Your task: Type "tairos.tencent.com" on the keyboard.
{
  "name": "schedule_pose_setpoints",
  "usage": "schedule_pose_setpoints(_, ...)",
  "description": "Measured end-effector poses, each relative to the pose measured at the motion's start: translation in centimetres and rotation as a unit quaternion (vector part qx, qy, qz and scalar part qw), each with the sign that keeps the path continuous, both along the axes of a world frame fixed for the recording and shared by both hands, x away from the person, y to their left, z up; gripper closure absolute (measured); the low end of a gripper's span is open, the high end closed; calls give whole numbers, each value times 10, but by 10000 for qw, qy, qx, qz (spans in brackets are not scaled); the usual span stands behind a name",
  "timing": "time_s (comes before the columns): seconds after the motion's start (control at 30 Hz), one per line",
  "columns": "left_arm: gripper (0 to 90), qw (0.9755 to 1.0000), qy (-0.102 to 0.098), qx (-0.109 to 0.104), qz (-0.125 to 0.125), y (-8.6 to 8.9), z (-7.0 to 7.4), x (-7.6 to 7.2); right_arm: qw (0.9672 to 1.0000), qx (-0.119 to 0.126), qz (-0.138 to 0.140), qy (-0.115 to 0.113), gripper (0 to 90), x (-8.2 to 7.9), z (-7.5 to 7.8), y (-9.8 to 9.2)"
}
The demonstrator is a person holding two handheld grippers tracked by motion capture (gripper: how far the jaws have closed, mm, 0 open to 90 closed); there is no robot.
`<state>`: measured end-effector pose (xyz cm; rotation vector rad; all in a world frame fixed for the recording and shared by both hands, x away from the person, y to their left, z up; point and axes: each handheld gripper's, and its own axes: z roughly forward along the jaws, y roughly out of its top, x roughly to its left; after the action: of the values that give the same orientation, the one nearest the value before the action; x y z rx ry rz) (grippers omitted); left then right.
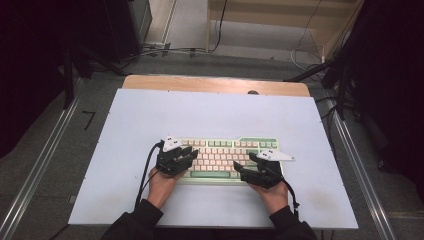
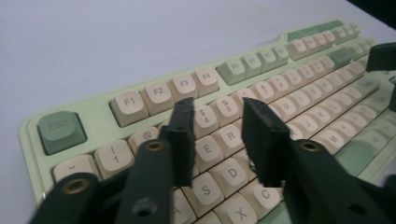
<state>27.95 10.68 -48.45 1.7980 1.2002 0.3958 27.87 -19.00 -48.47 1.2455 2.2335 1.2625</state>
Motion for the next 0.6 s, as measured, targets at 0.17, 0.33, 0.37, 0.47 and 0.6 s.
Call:
schedule_pose_setpoints(0.17,470,9997,-127,-106,162,4,3,-4,10000,8,45,-19,340,0,0,2)
schedule_pose_setpoints(0.33,405,9992,-212,-70,325,6,3,-8,9999,96,107,-55,531,0,1,5)
schedule_pose_setpoints(0.37,405,9991,-220,-67,344,7,3,-8,9999,88,132,-67,569,0,1,6)
schedule_pose_setpoints(0.47,405,9990,-211,-98,373,10,2,-9,9997,114,195,-45,664,0,1,8)
schedule_pose_setpoints(0.6,404,9990,-186,-131,386,12,0,-10,9995,76,307,-47,809,0,0,13)
